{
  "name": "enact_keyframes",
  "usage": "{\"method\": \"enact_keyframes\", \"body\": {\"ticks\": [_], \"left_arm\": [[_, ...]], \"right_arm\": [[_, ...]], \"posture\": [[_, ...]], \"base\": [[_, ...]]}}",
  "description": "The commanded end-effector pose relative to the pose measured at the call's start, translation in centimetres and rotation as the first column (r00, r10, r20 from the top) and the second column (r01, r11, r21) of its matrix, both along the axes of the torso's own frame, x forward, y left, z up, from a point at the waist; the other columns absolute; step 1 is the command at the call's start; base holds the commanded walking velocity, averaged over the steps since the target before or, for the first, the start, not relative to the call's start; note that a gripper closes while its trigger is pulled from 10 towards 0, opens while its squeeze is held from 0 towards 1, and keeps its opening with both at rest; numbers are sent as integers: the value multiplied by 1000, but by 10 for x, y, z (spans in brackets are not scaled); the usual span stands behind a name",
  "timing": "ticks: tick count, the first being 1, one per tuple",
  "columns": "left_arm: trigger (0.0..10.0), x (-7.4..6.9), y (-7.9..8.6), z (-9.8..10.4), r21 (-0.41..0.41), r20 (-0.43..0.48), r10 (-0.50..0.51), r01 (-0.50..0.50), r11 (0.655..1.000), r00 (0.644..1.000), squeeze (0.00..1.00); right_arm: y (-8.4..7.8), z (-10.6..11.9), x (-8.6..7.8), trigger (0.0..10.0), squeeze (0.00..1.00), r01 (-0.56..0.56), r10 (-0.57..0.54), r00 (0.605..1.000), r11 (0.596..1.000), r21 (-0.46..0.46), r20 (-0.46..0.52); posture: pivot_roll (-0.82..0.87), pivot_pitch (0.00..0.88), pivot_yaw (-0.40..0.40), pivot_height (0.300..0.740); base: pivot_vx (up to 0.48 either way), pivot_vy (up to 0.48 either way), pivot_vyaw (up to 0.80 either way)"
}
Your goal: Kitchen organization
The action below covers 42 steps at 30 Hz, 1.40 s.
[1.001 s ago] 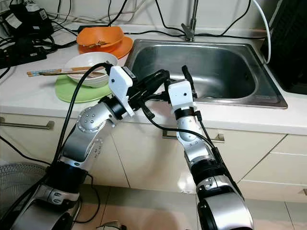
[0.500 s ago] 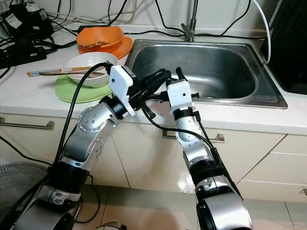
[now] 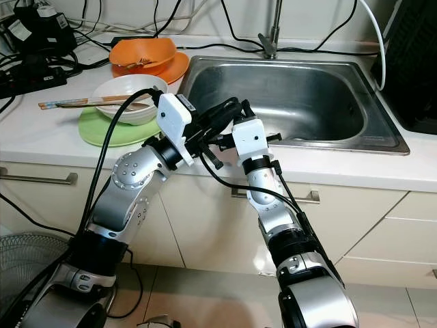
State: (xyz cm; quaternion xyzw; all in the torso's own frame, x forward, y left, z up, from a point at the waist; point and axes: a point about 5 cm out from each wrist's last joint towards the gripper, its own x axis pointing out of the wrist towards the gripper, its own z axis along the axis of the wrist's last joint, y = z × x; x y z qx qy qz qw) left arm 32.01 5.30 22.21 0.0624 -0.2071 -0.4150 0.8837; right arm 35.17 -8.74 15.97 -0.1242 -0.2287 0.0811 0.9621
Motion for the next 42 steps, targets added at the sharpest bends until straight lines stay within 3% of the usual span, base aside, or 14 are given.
{"method": "enact_keyframes", "body": {"ticks": [1, 3, 4, 5, 16, 22, 23, 24, 25, 29, 32, 36, 42], "left_arm": [[10000, 5, 10, -1, -1, -16, 52, -52, 999, 999, 0], [10000, 6, 10, -1, -4, -21, 55, -55, 998, 998, 0], [10000, 6, 10, -1, -8, -26, 56, -57, 998, 998, 216], [10000, 6, 10, -1, -11, -30, 58, -59, 998, 998, 1000], [10000, 7, 13, 0, -38, -44, 54, -56, 998, 998, 1000], [10000, 8, 22, 9, -133, -60, 78, -85, 987, 995, 1000], [10000, 9, 26, 12, -161, -65, 87, -97, 982, 994, 608], [10000, 10, 29, 13, -180, -69, 94, -105, 978, 993, 608], [10000, 11, 32, 15, -195, -73, 103, -116, 974, 992, 0], [10000, 13, 50, 16, -236, -101, 152, -172, 956, 983, 0], [10000, 13, 55, 13, -229, -113, 167, -189, 955, 979, 0], [10000, 13, 65, -2, -170, -167, 190, -218, 961, 967, 0], [10000, 12, 66, -21, -106, -241, 211, -242, 965, 947, 0]], "right_arm": [[-8, 5, 0, 0, 0, 26, -27, 999, 999, 44, 27], [-8, 5, 0, 0, 0, 26, -27, 999, 999, 44, 25], [-8, 5, 0, 0, 0, 26, -27, 999, 999, 44, 24], [-8, 4, 0, 0, 0, 26, -27, 999, 999, 44, 23], [-8, 3, 0, 0, 0, 28, -28, 999, 999, 41, 17], [-12, 1, 2, 0, 0, 47, -47, 999, 998, 37, -5], [-13, 1, 3, 0, 0, 55, -55, 998, 998, 37, -12], [-15, 0, 4, 0, 0, 61, -61, 998, 997, 36, -17], [-16, 0, 4, 0, 0, 65, -64, 998, 997, 34, -20], [-24, 1, 9, 0, 0, 99, -98, 994, 995, 19, -40], [-27, 3, 11, 0, 0, 109, -109, 993, 994, 9, -41], [-37, 12, 19, 0, 0, 137, -136, 990, 991, 12, -45], [-45, 26, 31, 0, 0, 171, -167, 983, 984, 57, -78]], "posture": [[129, 0, 59, 740], [129, 0, 59, 740], [130, 0, 59, 740], [132, 0, 58, 740], [133, 0, 55, 740], [134, 0, 54, 740], [136, 0, 54, 740], [137, 0, 53, 740], [137, 0, 52, 740], [140, 0, 50, 740], [139, 0, 50, 740], [141, 0, 50, 740], [146, 0, 46, 740]], "base": [[0, 0, 0], [0, 0, 0], [0, 0, 0], [0, 0, 0], [0, 0, 0], [0, 0, 0], [0, 0, 0], [0, 0, 0], [0, 0, 0], [0, 0, 0], [0, 0, 0], [0, 0, 0], [0, 0, 0]]}}
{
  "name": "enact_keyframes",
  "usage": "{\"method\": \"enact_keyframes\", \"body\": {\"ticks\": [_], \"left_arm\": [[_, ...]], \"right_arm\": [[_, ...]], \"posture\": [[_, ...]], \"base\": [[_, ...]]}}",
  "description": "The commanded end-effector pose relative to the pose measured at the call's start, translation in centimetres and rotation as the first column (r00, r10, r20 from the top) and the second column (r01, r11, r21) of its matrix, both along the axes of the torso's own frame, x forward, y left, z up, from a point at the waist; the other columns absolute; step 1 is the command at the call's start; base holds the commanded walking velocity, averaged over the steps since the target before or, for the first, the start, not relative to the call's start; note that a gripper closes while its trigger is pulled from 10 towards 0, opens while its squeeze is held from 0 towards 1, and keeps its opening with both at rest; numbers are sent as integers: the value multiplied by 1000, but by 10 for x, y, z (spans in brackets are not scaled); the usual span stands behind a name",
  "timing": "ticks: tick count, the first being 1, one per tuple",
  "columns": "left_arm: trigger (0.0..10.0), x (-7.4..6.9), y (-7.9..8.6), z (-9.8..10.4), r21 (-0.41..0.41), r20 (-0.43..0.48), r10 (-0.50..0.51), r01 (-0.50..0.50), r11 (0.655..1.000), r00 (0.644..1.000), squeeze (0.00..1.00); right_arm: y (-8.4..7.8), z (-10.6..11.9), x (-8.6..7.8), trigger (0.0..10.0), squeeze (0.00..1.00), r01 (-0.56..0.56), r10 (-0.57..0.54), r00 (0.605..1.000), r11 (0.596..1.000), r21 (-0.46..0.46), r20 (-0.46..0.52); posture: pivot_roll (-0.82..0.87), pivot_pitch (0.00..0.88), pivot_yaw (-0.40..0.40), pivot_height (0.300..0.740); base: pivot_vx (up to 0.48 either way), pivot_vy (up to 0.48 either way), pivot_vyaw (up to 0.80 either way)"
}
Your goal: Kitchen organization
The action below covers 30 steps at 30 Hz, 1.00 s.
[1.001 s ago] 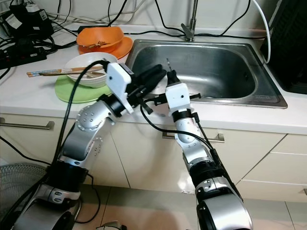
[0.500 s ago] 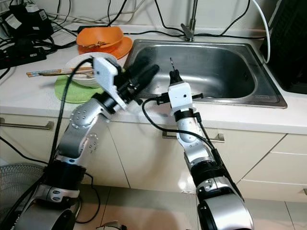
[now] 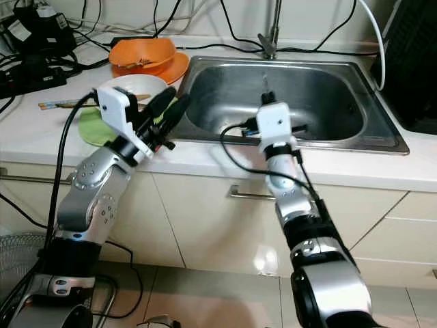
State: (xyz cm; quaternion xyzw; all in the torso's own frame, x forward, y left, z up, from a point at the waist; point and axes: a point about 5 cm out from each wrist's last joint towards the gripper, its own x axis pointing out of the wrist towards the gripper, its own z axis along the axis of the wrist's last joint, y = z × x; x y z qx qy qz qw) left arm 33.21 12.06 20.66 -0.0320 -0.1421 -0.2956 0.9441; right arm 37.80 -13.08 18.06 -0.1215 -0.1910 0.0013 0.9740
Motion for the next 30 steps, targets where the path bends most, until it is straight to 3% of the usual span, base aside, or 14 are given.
{"method": "enact_keyframes", "body": {"ticks": [1, 3, 4, 5, 7, 10, 18, 30], "left_arm": [[10000, -1, -2, -10, 42, -51, -5, 7, 999, 999, 0], [10000, -1, -2, -13, 47, -65, -5, 8, 999, 998, 0], [10000, -1, -2, -22, 78, -110, -4, 13, 997, 994, 0], [10000, -1, -2, -22, 78, -110, -4, 13, 997, 994, 0], [10000, -1, -3, -31, 119, -146, 3, 15, 993, 989, 0], [10000, -3, -6, -42, 142, -199, 6, 23, 990, 980, 0], [10000, -9, -10, -42, 116, -220, -13, 40, 992, 975, 0], [10000, -17, -8, -42, 118, -236, -2, 31, 993, 972, 0]], "right_arm": [[-3, 9, 8, 0, 0, 16, -15, 1000, 999, 40, -25], [-4, 11, 10, 0, 0, 22, -20, 999, 999, 49, -35], [-5, 19, 16, 6000, 0, 22, -17, 998, 997, 71, -66], [-5, 19, 16, 6000, 0, 22, -17, 998, 997, 71, -66], [-3, 23, 21, 10000, 0, 9, -2, 996, 997, 78, -91], [3, 24, 28, 10000, 0, -16, 27, 983, 998, 59, -183], [14, 13, 34, 10000, 0, -49, 79, 931, 995, 92, -357], [20, 3, 34, 10000, 0, -42, 89, 892, 993, 115, -443]], "posture": [[145, 0, 46, 740], [144, 0, 45, 740], [144, 0, 44, 740], [144, 0, 44, 740], [141, 0, 43, 740], [143, 3, 39, 740], [163, 11, 31, 740], [207, 22, 22, 740]], "base": [[0, 0, 0], [0, 0, 0], [0, 0, 0], [0, 0, 0], [0, 0, 0], [0, 0, 0], [0, 0, 0], [0, 0, 0]]}}
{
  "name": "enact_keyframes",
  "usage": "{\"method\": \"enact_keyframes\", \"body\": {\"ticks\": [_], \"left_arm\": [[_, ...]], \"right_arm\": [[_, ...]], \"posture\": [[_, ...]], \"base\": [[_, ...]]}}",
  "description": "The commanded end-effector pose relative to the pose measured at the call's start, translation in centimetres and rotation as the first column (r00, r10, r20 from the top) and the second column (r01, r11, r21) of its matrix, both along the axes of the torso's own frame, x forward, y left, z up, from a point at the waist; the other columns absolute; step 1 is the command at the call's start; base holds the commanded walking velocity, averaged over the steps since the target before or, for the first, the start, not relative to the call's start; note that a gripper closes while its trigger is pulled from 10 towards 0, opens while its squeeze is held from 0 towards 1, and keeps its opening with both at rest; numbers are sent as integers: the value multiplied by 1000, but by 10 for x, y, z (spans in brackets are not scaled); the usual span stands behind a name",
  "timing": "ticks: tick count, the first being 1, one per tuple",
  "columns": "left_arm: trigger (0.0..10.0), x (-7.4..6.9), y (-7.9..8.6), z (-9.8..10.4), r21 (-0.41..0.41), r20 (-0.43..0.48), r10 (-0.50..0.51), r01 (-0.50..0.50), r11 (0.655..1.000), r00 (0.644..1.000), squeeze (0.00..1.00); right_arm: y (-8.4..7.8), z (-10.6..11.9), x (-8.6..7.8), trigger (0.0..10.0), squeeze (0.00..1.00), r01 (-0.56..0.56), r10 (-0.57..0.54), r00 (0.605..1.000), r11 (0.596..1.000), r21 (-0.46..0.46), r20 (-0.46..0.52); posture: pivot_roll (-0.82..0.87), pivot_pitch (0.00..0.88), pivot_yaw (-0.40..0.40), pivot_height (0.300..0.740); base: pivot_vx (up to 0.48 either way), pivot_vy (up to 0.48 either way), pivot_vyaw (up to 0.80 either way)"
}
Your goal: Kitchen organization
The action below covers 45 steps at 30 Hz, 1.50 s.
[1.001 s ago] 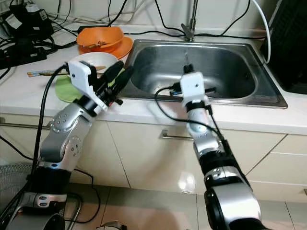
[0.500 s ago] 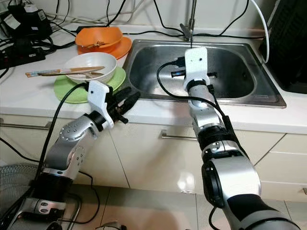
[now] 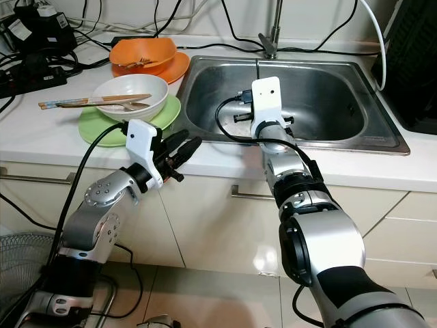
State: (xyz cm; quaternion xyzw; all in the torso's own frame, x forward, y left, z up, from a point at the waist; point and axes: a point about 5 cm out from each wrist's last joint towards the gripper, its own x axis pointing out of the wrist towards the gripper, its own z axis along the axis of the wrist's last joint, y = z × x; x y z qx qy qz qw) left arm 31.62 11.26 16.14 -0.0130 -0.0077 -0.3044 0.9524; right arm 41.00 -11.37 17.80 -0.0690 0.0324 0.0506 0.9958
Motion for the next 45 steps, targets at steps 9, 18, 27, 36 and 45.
{"method": "enact_keyframes", "body": {"ticks": [9, 18, 27, 36, 45], "left_arm": [[10000, -9, -7, 0, 1, -25, -10, 10, 1000, 1000, 0], [10000, -15, -8, -1, -9, -39, -3, 3, 1000, 999, 0], [10000, -12, -4, 4, -27, -11, 37, -37, 999, 999, 0], [10000, -10, -4, 4, -29, -8, 41, -41, 999, 999, 0], [10000, -8, -3, 5, -38, -2, 47, -47, 998, 999, 0]], "right_arm": [[4, -10, -2, 10000, 0, 9, -7, 998, 999, 36, -64], [7, -13, -3, 10000, 0, 7, -4, 997, 999, 45, -77], [10, -11, -3, 10000, 0, -6, 10, 998, 999, 52, -68], [11, -6, -2, 10000, 0, -15, 18, 999, 998, 57, -50], [9, -5, -1, 10000, 0, -10, 13, 999, 998, 58, -48]], "posture": [[228, 36, 19, 740], [239, 47, 18, 740], [237, 46, 15, 740], [237, 37, 11, 740], [234, 35, 12, 740]], "base": [[0, 0, 0], [0, 0, 0], [0, 0, 0], [0, 0, 0], [27, 0, 0]]}}
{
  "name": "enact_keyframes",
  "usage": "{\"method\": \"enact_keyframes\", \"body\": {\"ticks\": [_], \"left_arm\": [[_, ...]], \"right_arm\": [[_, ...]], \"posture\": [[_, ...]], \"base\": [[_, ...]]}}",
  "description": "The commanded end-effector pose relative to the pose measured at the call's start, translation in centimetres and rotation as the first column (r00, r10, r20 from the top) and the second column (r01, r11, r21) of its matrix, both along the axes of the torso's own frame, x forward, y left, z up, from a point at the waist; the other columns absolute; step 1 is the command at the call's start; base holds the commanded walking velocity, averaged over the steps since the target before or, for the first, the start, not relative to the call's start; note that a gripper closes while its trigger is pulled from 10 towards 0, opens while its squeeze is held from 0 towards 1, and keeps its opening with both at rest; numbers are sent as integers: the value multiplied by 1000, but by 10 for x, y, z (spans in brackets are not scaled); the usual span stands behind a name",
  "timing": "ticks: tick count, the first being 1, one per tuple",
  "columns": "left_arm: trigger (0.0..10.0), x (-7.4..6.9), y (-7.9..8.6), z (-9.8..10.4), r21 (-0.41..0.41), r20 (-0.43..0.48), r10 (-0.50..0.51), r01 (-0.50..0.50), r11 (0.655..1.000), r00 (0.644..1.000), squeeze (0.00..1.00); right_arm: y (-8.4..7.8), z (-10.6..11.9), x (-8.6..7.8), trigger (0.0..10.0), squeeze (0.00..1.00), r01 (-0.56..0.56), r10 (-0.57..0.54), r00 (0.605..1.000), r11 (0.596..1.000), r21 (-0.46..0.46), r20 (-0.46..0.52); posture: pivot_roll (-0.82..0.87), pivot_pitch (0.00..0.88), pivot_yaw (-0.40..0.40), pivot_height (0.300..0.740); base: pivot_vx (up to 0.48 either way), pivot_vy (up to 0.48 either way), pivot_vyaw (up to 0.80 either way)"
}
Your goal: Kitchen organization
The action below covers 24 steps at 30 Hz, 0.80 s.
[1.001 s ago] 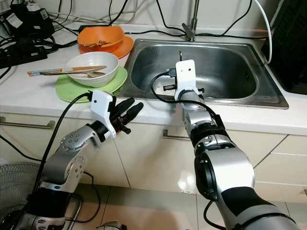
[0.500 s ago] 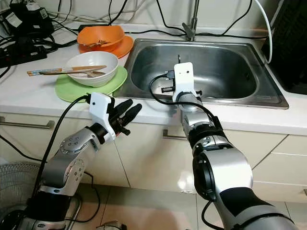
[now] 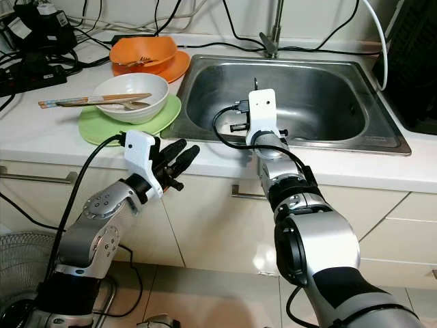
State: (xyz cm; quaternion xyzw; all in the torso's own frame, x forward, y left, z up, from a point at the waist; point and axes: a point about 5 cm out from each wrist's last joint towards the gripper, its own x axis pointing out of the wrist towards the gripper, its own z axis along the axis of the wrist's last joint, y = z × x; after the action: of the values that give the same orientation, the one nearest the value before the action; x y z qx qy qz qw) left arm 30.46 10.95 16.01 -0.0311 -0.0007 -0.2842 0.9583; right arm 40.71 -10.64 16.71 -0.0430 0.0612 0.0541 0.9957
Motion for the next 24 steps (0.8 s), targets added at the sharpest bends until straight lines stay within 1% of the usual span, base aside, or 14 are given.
{"method": "enact_keyframes", "body": {"ticks": [1, 19, 24], "left_arm": [[10000, 3, 1, 7, -8, 25, 6, -6, 1000, 1000, 0], [10000, 4, 0, 9, -22, 41, -4, 4, 1000, 999, 0], [10000, 4, -1, 12, -45, 55, -6, 8, 999, 998, 0]], "right_arm": [[1, 5, 2, 10000, 0, -9, 9, 1000, 1000, 9, 12], [0, 5, 2, 10000, 0, -3, 3, 1000, 1000, 16, 13], [-1, 5, 2, 10000, 0, -1, 1, 1000, 1000, 16, 12]], "posture": [[233, 35, 13, 740], [229, 30, 18, 740], [228, 30, 18, 740]], "base": [[244, 0, 0], [271, 0, 0], [0, 0, 0]]}}
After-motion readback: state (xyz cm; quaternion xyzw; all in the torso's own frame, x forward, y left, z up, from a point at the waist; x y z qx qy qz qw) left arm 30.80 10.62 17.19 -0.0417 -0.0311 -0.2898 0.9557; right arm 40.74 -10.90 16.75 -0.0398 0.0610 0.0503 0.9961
